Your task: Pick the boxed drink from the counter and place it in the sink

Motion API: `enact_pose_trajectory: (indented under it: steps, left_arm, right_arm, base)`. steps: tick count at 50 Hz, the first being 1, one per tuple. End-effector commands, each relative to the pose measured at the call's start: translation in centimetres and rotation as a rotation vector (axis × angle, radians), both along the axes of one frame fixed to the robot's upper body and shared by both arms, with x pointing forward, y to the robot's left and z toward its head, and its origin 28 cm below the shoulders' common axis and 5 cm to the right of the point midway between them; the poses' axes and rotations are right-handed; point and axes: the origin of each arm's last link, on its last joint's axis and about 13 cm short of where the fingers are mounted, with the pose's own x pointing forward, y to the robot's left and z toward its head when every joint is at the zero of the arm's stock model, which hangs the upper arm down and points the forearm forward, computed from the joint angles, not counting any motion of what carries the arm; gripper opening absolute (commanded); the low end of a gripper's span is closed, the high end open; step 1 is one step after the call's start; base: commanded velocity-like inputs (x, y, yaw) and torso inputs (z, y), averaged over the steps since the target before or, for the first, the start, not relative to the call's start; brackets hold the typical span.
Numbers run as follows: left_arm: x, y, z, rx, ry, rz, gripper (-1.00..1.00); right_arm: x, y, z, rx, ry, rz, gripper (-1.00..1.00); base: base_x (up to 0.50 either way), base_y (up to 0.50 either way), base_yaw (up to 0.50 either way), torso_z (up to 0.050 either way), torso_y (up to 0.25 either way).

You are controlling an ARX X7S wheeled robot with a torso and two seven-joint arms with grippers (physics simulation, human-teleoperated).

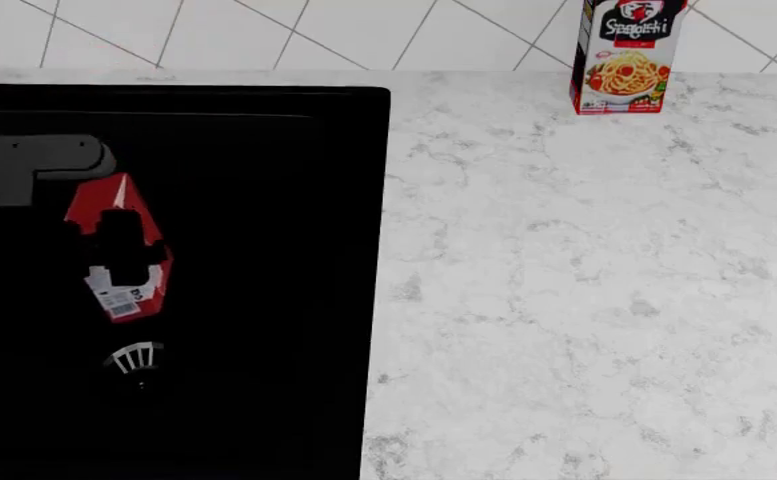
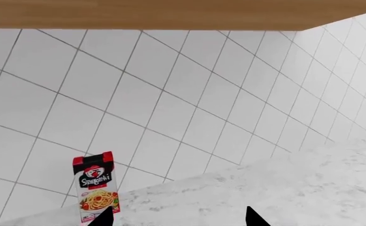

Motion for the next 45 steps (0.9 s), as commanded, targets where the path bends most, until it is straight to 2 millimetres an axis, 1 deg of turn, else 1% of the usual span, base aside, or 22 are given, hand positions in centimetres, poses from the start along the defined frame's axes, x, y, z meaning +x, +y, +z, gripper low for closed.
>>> enact_pose_trajectory:
  steps: [1,8,17,26,39,42,43,45]
  left_arm:
    - [0.2,-0.2,-3.4,0.107,0.023,0.03,-1.0]
    - [0.1,-0.3,-5.2,0.122,0.056,0.058,-1.0]
    - [-0.7,-0.5,-7.3,0.104,0.097,0.082,-1.0]
    - [-1.2,-0.4,-8.2,0.118,0.125,0.082,-1.0]
    - [-1.6,-0.2,-8.9,0.139,0.164,0.075,-1.0]
    - [-1.6,-0.1,-8.8,0.14,0.166,0.06,-1.0]
    - [-1.6,-0.1,-8.8,0.126,0.174,0.069,1.0]
    - [-1.6,-0.1,-8.7,0.128,0.17,0.061,1.0]
  right_arm:
    - [0.0,0.0,-0.2,0.007,0.003,0.0,1.0]
    - [0.0,-0.1,-0.5,0.011,0.005,-0.003,1.0]
    - [-0.2,-0.3,-0.6,0.013,0.006,-0.009,1.0]
    - [-0.1,-0.2,-0.5,0.013,0.007,-0.003,1.0]
    - [-0.2,-0.1,-0.3,0.012,0.006,-0.003,1.0]
    - [-0.1,-0.1,-0.3,0.011,0.005,-0.002,1.0]
    - [-0.1,-0.1,-0.2,0.01,0.005,-0.001,1.0]
    - [-0.1,0.0,-0.2,0.009,0.005,0.001,1.0]
  base:
    - [0.0,0.0,0.0,0.0,0.01]
    - [0.0,0.0,0.0,0.0,0.0]
    - [0.0,0.0,0.0,0.0,0.001]
    - [0.0,0.0,0.0,0.0,0.0]
    - [0.0,0.0,0.0,0.0,0.0]
    - [0.0,0.0,0.0,0.0,0.0]
    - [0.0,0.0,0.0,0.0,0.0]
    - [0.0,0.0,0.0,0.0,0.0]
